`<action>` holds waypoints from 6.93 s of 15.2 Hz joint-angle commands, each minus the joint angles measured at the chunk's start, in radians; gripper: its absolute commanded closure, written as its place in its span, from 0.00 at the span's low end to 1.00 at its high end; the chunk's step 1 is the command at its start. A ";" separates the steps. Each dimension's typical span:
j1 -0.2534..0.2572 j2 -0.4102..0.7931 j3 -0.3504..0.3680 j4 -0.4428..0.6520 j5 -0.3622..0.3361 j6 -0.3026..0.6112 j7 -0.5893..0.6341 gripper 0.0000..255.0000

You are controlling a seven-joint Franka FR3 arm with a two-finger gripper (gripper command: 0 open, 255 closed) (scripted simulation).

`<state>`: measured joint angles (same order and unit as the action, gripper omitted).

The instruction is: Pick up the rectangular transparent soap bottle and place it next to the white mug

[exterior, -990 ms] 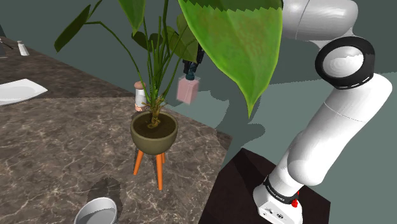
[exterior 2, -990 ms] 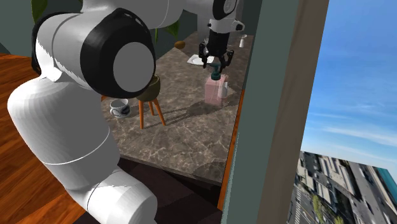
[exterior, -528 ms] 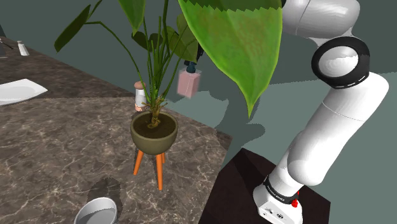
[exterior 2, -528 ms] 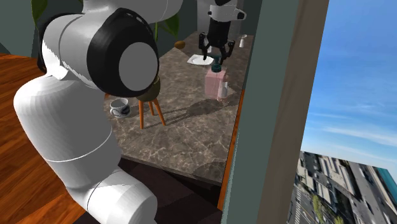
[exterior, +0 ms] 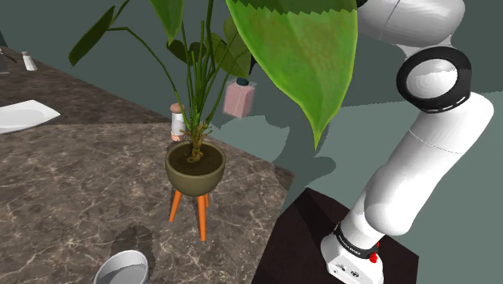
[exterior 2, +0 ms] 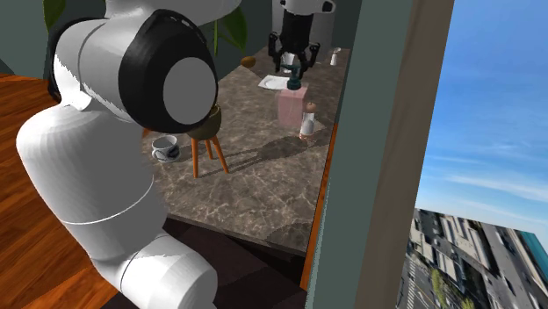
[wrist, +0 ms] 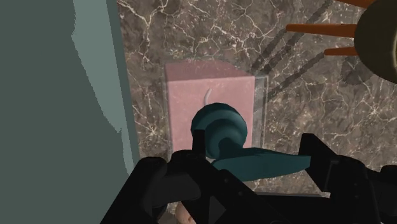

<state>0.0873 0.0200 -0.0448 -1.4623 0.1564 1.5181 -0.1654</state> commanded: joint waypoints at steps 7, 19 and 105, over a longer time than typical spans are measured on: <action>0.079 -0.154 0.089 -0.182 -0.004 0.053 0.161 1.00; 0.189 -0.275 0.260 -0.309 0.022 0.103 0.434 1.00; 0.452 0.070 0.702 -0.605 -0.187 0.776 1.155 0.00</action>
<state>0.5388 0.0896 0.6574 -2.0677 -0.0309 2.2944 0.9899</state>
